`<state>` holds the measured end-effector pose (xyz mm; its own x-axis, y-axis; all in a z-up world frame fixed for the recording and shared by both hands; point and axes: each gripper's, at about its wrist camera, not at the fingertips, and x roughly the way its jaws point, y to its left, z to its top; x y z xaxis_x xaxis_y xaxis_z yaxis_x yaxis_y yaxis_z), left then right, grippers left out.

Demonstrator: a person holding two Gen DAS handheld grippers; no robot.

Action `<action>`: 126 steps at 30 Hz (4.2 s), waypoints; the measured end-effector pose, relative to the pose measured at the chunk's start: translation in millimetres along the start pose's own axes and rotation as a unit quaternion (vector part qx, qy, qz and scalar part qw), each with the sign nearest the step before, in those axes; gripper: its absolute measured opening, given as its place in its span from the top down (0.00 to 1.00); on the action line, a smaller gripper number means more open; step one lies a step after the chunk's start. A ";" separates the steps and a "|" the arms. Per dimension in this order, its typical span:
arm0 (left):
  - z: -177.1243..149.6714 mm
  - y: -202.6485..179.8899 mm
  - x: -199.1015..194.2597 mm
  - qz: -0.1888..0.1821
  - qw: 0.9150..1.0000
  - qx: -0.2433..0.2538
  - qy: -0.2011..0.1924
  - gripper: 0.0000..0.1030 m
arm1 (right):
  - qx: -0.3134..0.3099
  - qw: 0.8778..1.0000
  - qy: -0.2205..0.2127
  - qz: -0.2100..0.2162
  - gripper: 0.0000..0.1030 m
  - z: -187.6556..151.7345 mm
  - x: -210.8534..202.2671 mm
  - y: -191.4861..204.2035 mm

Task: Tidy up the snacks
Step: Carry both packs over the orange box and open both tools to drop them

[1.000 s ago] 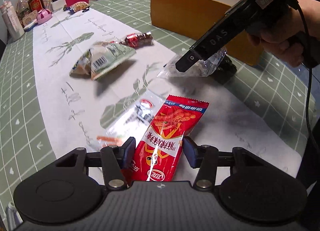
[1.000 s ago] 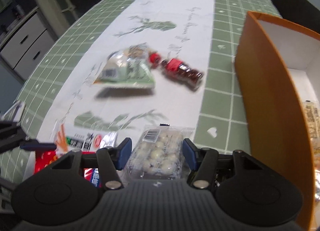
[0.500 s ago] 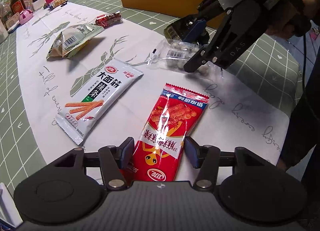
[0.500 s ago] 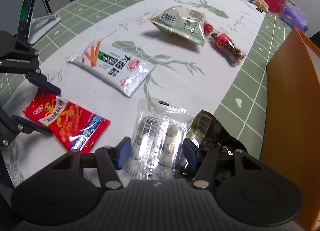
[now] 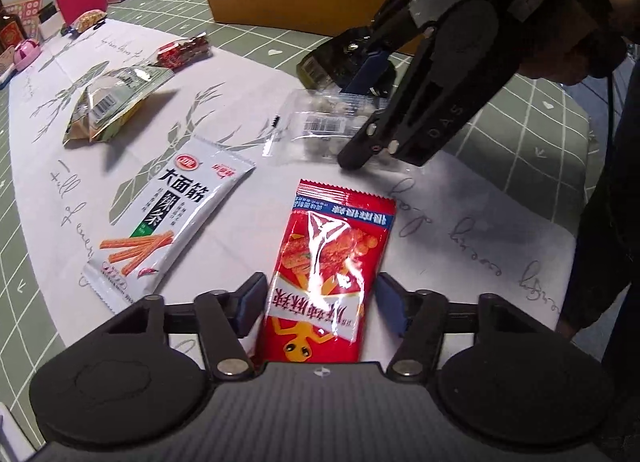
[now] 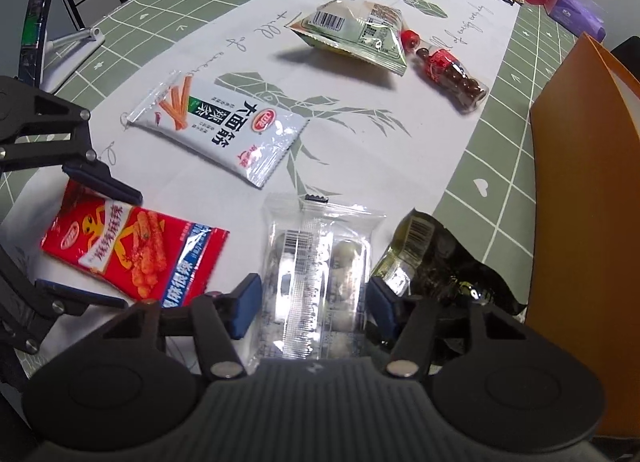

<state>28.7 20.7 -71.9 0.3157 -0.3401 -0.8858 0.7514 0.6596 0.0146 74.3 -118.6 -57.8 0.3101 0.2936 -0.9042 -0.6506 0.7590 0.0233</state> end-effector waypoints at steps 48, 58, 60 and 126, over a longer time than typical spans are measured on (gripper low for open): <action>222.7 -1.8 -52.8 -0.003 0.990 -0.001 -0.138 0.51 | 0.063 0.986 -0.138 -0.074 0.50 -13.4 -192.2 -165.4; 282.5 -9.0 -15.6 -0.021 0.991 0.007 -0.134 0.52 | 0.114 0.980 -0.128 -0.105 0.50 -26.8 -189.9 -228.2; 290.0 -8.1 -9.4 -0.022 0.991 0.006 -0.131 0.52 | 0.125 0.979 -0.124 -0.105 0.50 -24.9 -185.3 -239.0; 333.3 64.1 96.9 0.077 0.993 -0.082 -0.042 0.23 | 0.142 0.977 -0.031 -0.156 0.38 51.4 -46.1 -317.1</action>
<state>300.5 -193.3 -2.2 0.4723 -0.2766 -0.8369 0.5876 0.8065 0.0652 302.0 -342.9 -1.6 0.5106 0.0495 -0.8584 -0.3019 0.9451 -0.1250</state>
